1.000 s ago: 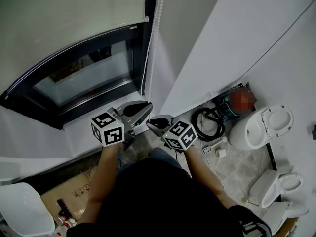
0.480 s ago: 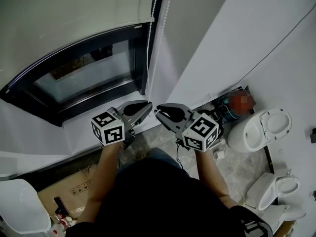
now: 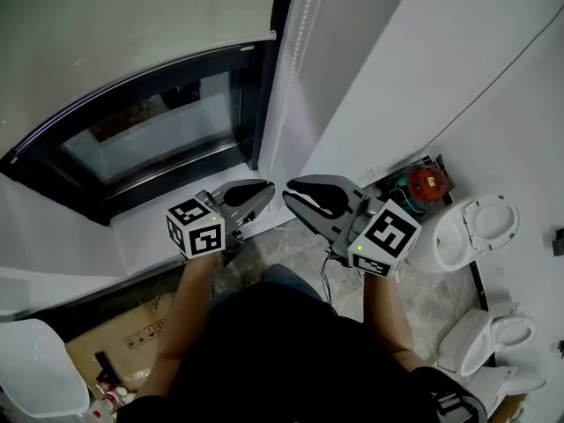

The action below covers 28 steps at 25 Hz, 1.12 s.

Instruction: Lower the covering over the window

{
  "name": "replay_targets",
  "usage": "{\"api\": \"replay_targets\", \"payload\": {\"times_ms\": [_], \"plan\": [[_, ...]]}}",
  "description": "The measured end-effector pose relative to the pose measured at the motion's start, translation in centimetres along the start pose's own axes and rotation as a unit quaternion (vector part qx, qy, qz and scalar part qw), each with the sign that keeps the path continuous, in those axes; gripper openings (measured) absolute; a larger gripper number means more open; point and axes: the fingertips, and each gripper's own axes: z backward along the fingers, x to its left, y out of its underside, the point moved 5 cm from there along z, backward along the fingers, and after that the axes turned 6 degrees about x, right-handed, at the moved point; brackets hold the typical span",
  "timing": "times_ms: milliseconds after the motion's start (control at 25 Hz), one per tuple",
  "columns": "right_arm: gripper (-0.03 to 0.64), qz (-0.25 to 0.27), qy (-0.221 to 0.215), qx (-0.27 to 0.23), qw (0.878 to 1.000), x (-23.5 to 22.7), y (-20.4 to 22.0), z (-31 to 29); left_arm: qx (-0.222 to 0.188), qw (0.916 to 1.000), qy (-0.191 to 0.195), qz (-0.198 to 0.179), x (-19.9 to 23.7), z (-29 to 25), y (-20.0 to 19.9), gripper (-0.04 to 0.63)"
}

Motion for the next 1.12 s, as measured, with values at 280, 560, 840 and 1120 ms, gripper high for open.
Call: {"api": "replay_targets", "payload": {"times_ms": [280, 560, 840, 1120], "plan": [[0.018, -0.001, 0.048, -0.049, 0.998, -1.7, -2.3, 1.3, -0.001, 1.0, 0.003, 0.001, -0.2, -0.1, 0.1, 0.011], [0.057, -0.014, 0.057, -0.073, 0.996, -3.3, -3.8, -1.0, -0.004, 1.0, 0.001, 0.002, -0.2, -0.2, 0.2, 0.012], [0.063, -0.002, 0.084, -0.113, 0.99, -4.8, -7.4, -1.4, -0.007, 0.9999, 0.011, 0.003, -0.5, -0.6, 0.4, 0.011], [0.023, -0.002, 0.106, -0.127, 0.986, -5.3, -9.1, -1.3, -0.006, 0.9998, 0.016, 0.007, -0.8, -1.2, 0.5, 0.011]]}}
